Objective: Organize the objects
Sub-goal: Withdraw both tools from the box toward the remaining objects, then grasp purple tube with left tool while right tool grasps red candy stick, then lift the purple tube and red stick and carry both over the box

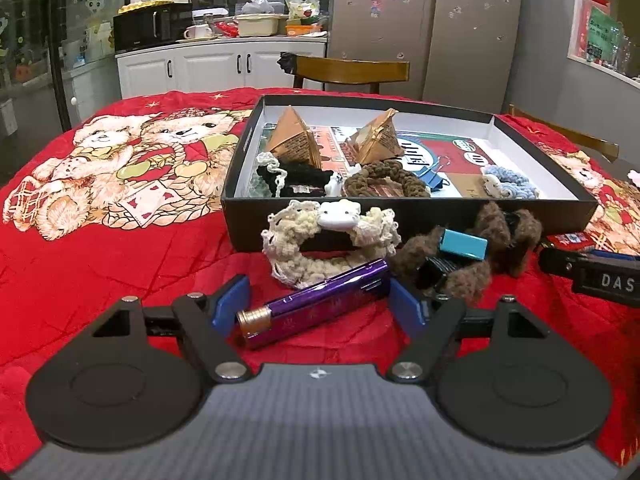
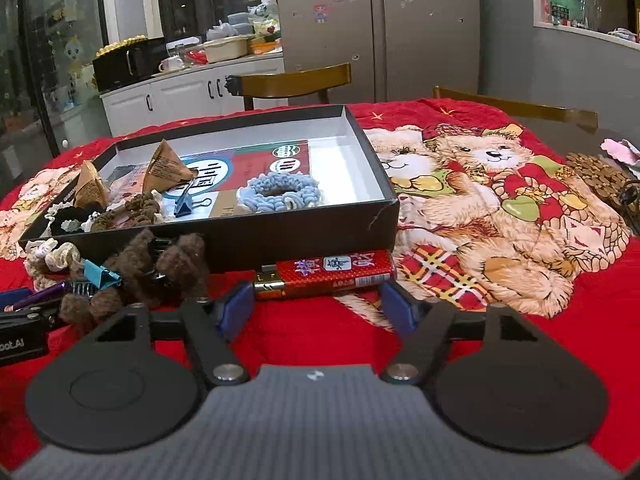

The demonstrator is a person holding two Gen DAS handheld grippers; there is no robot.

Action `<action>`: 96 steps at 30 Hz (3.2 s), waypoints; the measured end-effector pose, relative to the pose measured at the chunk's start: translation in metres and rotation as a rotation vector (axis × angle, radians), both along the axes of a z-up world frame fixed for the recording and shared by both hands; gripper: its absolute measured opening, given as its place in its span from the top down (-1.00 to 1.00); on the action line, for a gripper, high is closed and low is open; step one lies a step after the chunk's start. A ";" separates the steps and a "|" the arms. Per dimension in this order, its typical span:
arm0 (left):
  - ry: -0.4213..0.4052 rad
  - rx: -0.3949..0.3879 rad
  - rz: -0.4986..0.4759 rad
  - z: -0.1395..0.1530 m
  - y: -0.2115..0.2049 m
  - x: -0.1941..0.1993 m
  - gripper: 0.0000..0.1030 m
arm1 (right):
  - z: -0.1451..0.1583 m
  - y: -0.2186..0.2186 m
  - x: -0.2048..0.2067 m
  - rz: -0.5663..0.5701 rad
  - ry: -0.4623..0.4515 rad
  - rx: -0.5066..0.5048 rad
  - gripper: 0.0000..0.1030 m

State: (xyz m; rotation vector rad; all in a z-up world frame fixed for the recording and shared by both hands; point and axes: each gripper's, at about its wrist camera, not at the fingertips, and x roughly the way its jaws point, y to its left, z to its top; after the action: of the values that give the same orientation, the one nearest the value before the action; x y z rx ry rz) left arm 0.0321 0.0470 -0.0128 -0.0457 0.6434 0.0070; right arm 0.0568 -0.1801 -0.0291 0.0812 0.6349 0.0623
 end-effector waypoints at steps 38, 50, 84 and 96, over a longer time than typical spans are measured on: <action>-0.010 -0.032 -0.022 0.001 0.003 -0.010 -0.55 | 0.003 -0.014 0.002 -0.028 -0.003 -0.055 -0.76; -0.009 -0.031 -0.027 0.001 0.003 -0.009 -0.55 | -0.001 -0.026 0.029 -0.020 0.021 -0.086 -0.77; -0.108 0.035 -0.030 0.010 -0.004 -0.025 -0.55 | 0.019 -0.044 -0.002 -0.109 -0.039 0.004 0.49; -0.118 -0.010 -0.040 0.021 -0.001 -0.030 -0.55 | 0.049 -0.045 -0.015 -0.049 -0.060 0.178 0.49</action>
State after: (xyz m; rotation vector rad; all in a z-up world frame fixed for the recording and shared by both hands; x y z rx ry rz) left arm 0.0018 0.0462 0.0086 -0.0424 0.5264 -0.0370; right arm 0.0420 -0.2255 0.0199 0.2661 0.5659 0.0732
